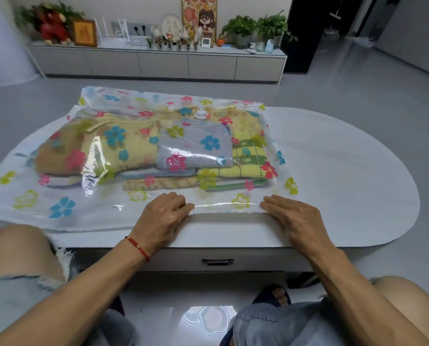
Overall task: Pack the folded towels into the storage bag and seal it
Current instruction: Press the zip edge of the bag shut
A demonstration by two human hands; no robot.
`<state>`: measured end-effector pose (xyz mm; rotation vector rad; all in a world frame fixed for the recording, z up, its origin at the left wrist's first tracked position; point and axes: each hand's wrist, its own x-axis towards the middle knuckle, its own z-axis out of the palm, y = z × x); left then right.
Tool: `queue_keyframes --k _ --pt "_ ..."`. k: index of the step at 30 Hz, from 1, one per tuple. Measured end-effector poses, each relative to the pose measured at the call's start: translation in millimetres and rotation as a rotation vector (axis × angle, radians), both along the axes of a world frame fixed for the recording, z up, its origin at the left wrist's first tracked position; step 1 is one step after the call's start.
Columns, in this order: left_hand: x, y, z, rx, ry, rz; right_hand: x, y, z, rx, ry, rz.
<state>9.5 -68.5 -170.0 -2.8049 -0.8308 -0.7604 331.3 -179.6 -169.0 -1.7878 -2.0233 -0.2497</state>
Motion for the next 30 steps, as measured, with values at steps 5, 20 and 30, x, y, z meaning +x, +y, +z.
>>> queue_keyframes --k 5,20,30 --pt "-17.2 -0.4 -6.4 0.017 -0.008 0.042 -11.3 2.5 6.6 -0.099 0.010 -0.077" --pt "-29.0 2.8 20.4 0.095 -0.063 -0.017 -156.6 48.4 -3.5 0.215 0.110 0.057" --pt "-138.8 11.5 28.0 0.035 0.011 0.128 -138.4 41.3 -18.0 0.108 0.065 0.008"
